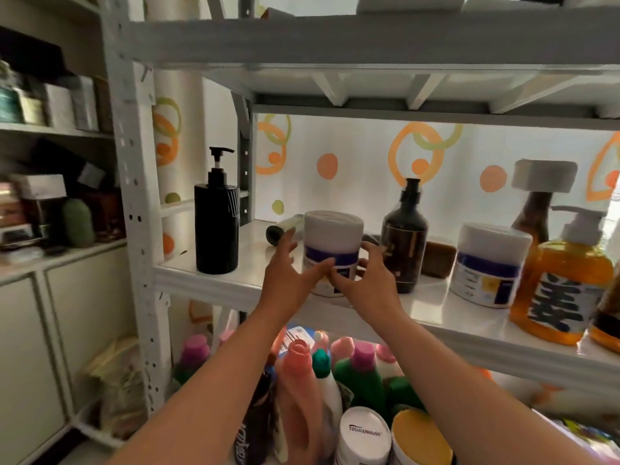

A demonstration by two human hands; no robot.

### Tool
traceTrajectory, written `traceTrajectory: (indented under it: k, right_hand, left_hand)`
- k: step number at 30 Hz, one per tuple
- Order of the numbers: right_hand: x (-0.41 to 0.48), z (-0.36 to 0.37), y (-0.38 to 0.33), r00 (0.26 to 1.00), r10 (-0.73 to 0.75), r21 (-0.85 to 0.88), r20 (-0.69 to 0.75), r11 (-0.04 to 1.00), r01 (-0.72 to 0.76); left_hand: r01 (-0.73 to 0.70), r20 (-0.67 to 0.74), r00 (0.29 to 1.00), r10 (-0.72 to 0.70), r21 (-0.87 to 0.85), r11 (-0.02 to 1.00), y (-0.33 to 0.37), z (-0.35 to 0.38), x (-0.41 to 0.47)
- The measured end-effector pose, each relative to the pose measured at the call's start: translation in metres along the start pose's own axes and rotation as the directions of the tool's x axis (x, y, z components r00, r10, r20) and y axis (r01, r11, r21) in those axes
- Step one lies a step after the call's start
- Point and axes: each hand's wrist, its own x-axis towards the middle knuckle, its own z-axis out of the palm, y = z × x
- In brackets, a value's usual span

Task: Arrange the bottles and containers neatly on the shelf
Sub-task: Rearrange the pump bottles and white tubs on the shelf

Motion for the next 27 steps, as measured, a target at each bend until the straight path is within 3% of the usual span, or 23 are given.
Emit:
traceTrajectory:
  k: [3,12,27]
  right_hand:
    - [0.0,0.002,0.004,1.0,0.001,0.035,-0.007,0.999,-0.001]
    - [0.003,0.005,0.006,1.0,-0.004,0.022,0.019,1.0,0.003]
    - [0.012,0.051,-0.021,0.992,-0.043,0.016,0.118,0.999,0.041]
  left_hand:
    - [-0.04,0.068,0.997,0.041,-0.009,0.999,0.001,0.002,0.002]
    - [-0.066,0.05,0.997,0.064,0.047,0.997,0.001,-0.005,0.004]
    - [0.023,-0.026,0.999,-0.021,0.047,0.999,-0.011,-0.052,0.013]
